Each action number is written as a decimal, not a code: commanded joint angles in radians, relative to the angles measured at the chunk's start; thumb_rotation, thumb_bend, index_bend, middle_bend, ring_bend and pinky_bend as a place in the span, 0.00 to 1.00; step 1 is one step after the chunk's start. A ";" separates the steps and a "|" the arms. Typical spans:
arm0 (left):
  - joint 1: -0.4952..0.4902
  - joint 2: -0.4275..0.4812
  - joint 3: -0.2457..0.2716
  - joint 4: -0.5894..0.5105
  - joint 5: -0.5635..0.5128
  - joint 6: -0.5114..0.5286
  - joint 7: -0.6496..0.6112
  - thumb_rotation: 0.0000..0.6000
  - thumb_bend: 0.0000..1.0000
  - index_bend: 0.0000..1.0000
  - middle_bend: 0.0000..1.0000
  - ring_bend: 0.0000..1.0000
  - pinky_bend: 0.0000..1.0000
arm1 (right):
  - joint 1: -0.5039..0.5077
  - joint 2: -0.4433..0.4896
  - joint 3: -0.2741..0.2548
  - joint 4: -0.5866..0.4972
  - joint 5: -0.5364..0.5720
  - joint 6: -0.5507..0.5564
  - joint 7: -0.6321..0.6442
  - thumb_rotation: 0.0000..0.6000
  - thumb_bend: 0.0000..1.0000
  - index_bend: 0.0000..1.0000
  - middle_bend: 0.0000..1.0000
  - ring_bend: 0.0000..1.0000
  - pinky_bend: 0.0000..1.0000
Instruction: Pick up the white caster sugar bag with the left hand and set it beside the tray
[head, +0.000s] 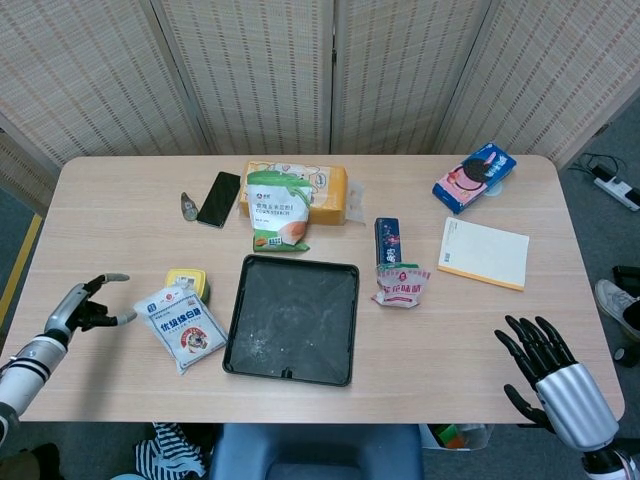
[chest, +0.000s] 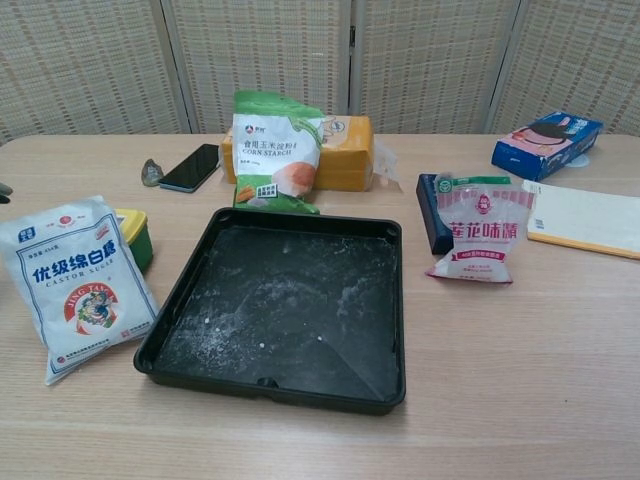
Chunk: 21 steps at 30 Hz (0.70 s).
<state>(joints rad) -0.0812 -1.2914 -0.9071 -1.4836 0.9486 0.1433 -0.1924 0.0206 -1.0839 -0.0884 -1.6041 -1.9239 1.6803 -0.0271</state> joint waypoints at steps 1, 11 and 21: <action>0.108 0.029 -0.077 -0.112 0.159 0.156 -0.037 1.00 0.17 0.26 0.15 0.91 1.00 | 0.000 -0.001 0.002 -0.002 0.005 -0.002 -0.003 1.00 0.35 0.00 0.00 0.00 0.00; 0.287 0.098 0.249 -0.117 0.934 0.804 -0.296 1.00 0.17 0.19 0.14 0.23 0.42 | 0.010 -0.007 0.018 -0.020 0.058 -0.046 -0.024 1.00 0.36 0.00 0.00 0.00 0.00; 0.299 0.034 0.530 0.080 1.046 1.067 0.052 1.00 0.17 0.12 0.06 0.00 0.03 | 0.011 -0.034 0.069 -0.035 0.167 -0.079 -0.095 1.00 0.35 0.00 0.00 0.00 0.00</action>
<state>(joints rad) 0.1871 -1.2367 -0.4553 -1.4538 1.9885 1.1702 -0.2968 0.0334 -1.1077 -0.0340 -1.6358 -1.7765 1.6047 -0.1035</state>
